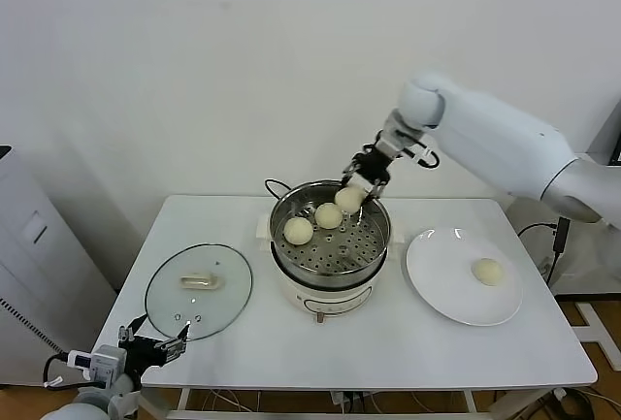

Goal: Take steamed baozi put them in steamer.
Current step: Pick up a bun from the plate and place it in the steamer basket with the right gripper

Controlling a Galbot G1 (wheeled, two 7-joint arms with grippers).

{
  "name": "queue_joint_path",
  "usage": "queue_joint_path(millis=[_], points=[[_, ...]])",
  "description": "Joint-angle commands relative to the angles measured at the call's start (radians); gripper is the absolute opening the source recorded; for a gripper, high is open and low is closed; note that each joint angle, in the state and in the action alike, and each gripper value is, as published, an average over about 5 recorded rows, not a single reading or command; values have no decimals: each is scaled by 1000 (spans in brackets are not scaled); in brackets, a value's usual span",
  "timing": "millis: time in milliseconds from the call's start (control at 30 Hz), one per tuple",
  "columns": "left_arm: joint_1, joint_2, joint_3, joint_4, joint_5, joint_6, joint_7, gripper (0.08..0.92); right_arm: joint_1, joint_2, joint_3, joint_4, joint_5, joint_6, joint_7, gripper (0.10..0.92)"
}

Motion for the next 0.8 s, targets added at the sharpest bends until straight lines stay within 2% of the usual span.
queue_joint_path(millis=[33,300,800], points=[[1,-1,-1,-4,0,-1,0,823,-3,35,-26,162,-86,147,14,526],[2,3,-2,-2,0,-3,1,823,-37,0,-37,236,-183,198,17,526],[0,2,-2,-5,3,-5,1,823,-137,10,8,221,-333,227,23,527]])
